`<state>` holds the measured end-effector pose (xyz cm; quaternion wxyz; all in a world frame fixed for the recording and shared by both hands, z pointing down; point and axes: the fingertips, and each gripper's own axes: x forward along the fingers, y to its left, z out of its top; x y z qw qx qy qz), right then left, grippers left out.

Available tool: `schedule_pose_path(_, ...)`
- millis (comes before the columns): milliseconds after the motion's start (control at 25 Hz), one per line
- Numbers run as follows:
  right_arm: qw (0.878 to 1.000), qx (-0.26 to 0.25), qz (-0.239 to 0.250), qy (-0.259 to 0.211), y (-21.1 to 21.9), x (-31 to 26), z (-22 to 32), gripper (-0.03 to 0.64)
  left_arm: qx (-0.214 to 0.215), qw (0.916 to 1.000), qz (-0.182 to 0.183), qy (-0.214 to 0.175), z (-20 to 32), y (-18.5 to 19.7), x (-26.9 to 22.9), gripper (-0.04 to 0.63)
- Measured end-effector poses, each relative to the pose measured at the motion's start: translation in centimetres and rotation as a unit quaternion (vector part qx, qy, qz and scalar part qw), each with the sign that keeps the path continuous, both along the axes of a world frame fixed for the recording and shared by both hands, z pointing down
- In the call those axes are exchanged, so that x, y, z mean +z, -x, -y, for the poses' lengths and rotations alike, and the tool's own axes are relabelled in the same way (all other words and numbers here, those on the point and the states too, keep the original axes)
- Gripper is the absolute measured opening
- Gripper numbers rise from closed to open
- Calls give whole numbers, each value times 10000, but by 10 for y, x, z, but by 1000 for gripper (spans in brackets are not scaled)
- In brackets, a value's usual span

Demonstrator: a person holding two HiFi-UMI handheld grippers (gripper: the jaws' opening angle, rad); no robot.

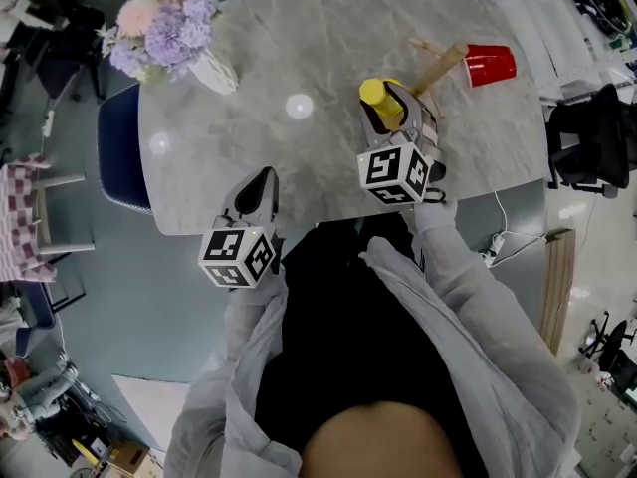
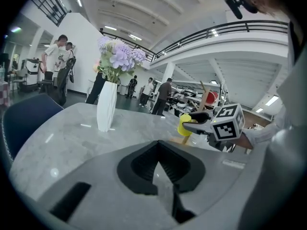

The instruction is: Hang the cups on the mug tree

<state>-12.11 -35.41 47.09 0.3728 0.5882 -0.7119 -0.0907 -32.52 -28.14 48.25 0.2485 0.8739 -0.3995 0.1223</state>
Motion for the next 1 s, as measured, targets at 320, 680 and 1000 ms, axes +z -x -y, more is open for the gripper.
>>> schedule_pose_path(320, 9980, -10, 620, 130, 7, 7, -4, 296, 107, 9999, 3, 44, -2, -2, 3, 8)
schedule_pose_path(680, 9734, -644, 2176, 316, 17, -2, -52, 367, 75, 9997, 123, -185, -24, -32, -14, 8)
schedule_pose_path(1000, 8990, -925, 4211, 773, -20, -29, -119, 371, 224, 9990, 191, -332, -49, -101, -29, 8)
